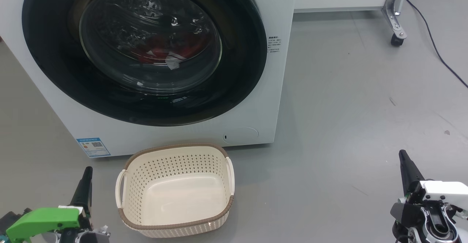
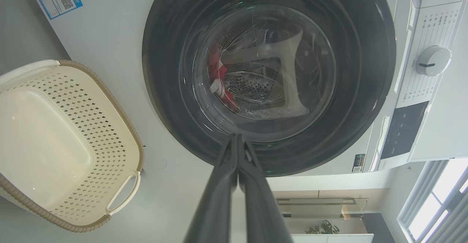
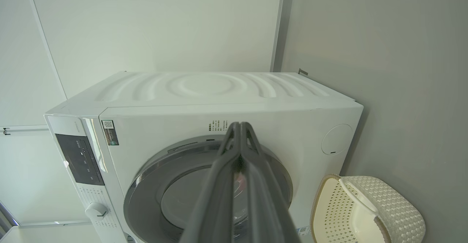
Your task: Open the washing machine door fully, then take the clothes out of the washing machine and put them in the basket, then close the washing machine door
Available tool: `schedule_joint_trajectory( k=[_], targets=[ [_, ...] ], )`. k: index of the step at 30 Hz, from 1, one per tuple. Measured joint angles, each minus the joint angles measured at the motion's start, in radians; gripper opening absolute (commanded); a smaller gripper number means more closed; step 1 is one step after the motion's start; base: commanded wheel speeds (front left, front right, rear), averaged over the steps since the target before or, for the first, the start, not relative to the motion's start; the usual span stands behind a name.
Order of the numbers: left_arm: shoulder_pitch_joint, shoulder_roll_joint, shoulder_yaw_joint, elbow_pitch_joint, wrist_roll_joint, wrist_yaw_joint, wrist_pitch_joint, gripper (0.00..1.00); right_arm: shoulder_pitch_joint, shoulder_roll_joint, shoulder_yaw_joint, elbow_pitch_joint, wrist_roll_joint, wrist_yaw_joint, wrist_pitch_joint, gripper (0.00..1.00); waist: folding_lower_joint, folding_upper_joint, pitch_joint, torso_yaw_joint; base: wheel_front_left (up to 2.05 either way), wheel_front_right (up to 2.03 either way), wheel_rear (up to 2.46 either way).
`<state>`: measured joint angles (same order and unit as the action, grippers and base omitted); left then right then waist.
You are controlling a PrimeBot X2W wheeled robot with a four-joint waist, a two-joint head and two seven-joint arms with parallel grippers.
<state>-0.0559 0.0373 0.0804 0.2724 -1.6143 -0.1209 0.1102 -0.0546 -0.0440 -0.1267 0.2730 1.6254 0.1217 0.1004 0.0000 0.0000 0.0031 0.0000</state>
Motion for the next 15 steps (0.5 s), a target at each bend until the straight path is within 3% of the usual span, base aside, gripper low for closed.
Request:
schedule_joint_trajectory(
  k=[15],
  targets=[
    [0.000,0.000,0.000,0.000,0.000,0.000,0.000,0.00,0.000,0.000,0.000,0.000,0.000,0.000,0.000,0.00,0.0000,0.0000,0.000,0.000,0.00,0.00,0.00]
  ],
)
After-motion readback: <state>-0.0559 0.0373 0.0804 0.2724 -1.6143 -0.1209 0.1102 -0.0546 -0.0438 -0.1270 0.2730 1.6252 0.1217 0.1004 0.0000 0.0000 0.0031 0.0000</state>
